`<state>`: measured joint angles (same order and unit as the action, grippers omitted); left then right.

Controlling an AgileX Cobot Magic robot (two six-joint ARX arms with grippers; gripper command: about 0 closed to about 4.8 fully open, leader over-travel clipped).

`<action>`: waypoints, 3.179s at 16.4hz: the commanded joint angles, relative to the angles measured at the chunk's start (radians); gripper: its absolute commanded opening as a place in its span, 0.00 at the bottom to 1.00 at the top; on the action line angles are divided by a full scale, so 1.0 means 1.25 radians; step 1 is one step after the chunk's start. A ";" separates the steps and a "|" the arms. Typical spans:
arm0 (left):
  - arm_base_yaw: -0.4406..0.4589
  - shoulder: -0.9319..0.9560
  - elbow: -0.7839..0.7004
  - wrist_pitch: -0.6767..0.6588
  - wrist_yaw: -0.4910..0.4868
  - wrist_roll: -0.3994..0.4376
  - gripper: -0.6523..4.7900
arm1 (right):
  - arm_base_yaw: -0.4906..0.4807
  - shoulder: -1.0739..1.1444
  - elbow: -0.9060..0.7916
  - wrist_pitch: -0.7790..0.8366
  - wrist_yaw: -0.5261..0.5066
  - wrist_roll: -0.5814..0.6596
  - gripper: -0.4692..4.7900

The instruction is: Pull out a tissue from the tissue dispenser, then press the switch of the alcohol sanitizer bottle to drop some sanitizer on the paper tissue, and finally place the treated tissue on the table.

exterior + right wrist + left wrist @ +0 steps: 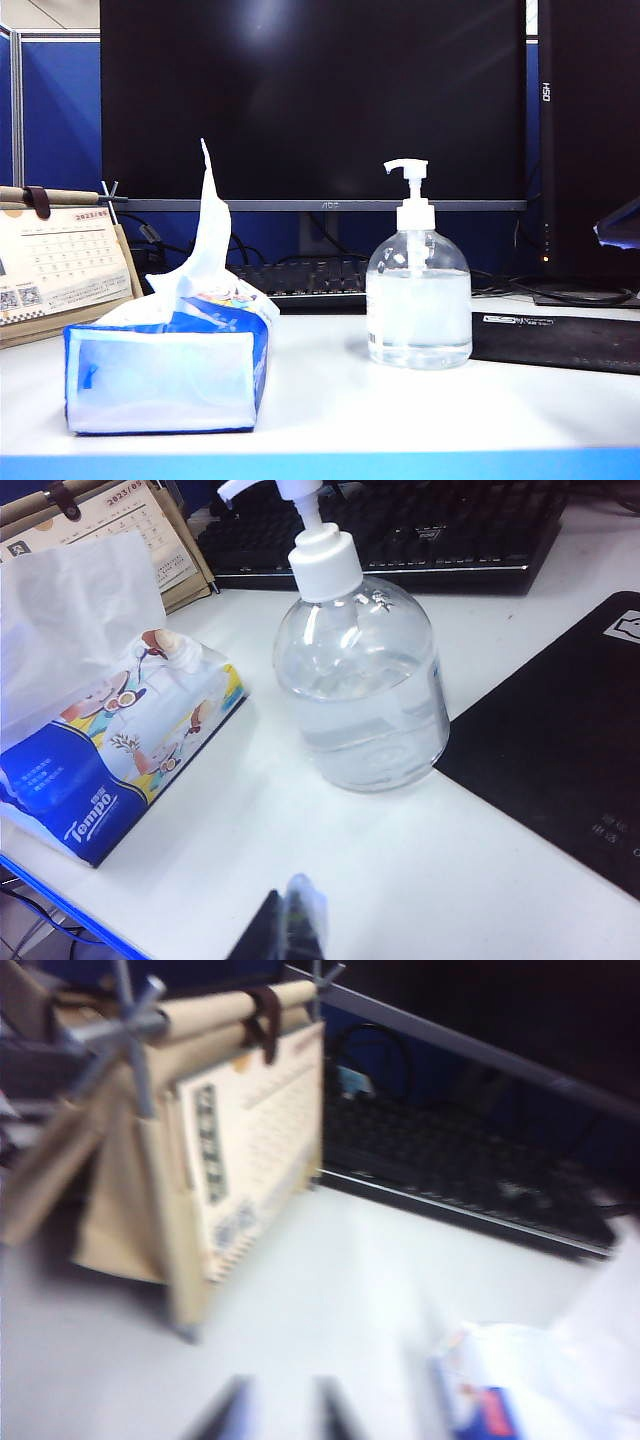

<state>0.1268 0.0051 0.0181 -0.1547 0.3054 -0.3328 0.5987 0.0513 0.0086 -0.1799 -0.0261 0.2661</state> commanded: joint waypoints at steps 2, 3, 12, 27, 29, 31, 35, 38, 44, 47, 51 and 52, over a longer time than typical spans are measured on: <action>0.000 -0.001 -0.005 0.007 0.137 -0.090 0.30 | 0.001 0.000 -0.002 -0.006 0.002 0.002 0.10; 0.000 -0.001 -0.005 0.009 0.161 -0.090 0.30 | 0.001 0.000 -0.002 -0.006 0.002 0.002 0.10; -0.002 -0.001 -0.003 0.200 0.460 -0.388 0.30 | 0.002 0.000 -0.002 0.019 -0.010 0.009 0.10; -0.655 0.535 0.255 0.223 -0.052 -0.269 0.47 | 0.000 0.001 0.117 0.130 0.007 0.039 0.19; -0.654 0.732 0.373 0.139 -0.059 -0.191 0.60 | -0.001 0.001 0.121 0.129 0.007 0.039 0.19; -0.653 0.854 0.441 0.056 -0.143 -0.119 0.66 | -0.002 0.000 0.125 0.128 0.005 0.038 0.19; -0.652 0.865 0.447 0.054 -0.202 -0.109 0.71 | -0.004 -0.001 0.125 0.090 0.004 0.038 0.19; -0.652 0.866 0.447 0.101 -0.158 -0.137 0.71 | -0.005 0.000 0.125 0.067 0.005 0.013 0.19; -0.652 0.867 0.447 0.078 -0.157 -0.164 0.70 | -0.005 -0.001 0.125 0.061 0.006 0.013 0.19; -0.652 0.891 0.447 0.078 -0.157 -0.162 0.70 | -0.005 0.000 0.125 0.049 0.006 0.014 0.19; -0.652 0.964 0.447 0.079 -0.157 -0.158 0.68 | -0.005 -0.001 0.125 0.036 0.004 0.014 0.19; -0.652 0.974 0.447 0.081 -0.162 -0.154 0.68 | -0.005 -0.001 0.125 0.036 0.004 0.014 0.19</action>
<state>-0.6891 1.2236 0.5720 -0.0685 0.1089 -0.5343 0.5934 0.0502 0.1570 -0.1486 -0.0200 0.2874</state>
